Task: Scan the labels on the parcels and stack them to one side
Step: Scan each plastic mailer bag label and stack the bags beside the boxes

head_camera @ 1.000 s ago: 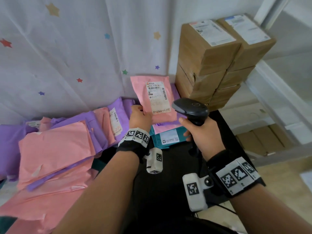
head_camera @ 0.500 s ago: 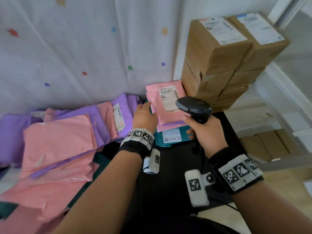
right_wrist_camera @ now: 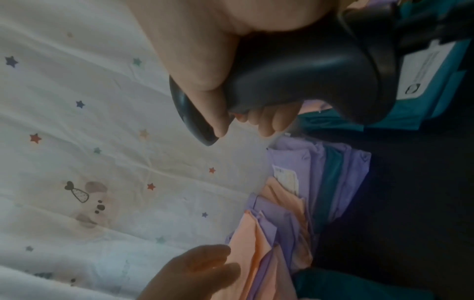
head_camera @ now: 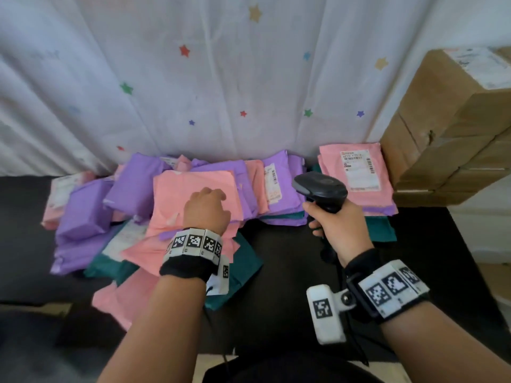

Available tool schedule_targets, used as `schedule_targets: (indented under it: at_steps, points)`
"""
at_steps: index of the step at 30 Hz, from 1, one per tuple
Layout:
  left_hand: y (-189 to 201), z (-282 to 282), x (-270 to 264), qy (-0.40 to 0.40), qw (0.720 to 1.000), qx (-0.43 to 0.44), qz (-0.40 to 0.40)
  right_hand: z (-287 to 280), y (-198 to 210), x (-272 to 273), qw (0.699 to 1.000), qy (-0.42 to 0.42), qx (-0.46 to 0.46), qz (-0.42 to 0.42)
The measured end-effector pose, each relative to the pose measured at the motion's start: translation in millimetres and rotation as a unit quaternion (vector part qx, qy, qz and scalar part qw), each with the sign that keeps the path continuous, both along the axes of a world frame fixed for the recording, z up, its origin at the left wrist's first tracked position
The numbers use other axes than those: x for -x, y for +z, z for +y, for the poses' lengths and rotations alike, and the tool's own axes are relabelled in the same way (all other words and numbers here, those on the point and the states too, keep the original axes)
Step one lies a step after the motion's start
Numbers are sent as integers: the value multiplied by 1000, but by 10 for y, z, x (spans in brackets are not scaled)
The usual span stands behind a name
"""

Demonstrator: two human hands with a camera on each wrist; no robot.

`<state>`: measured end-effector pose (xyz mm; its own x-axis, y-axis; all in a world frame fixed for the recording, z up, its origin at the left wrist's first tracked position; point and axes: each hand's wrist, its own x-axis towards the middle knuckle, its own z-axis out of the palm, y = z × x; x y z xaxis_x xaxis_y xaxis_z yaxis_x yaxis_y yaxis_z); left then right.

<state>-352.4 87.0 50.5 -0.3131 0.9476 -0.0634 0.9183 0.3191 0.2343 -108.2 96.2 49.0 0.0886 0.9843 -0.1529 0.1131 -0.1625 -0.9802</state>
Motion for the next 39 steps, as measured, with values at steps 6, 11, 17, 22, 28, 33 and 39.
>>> schedule_targets:
  at_steps: [6,11,17,22,28,33,39]
  points:
    - [-128,-181,377,-45,999,20,2,-86,-10,306,1000,5,-1,-6]
    - [-103,-196,468,-51,999,-6,-19,-147,-2,534,1000,4,-2,-11]
    - [88,-211,504,-64,993,-81,-57,-201,43,636,1000,2,-10,-18]
    - [468,-197,350,-68,962,-256,-61,-185,167,621,999,-8,-31,-29]
    - [894,-159,43,-71,935,-338,-84,-154,456,410,997,-18,-78,-15]
    - [1026,-141,-255,-130,940,-303,-91,-102,741,230,991,-35,-129,-29]
    - [944,-112,-616,-201,943,-258,-67,-83,793,90,990,-14,-111,-87]
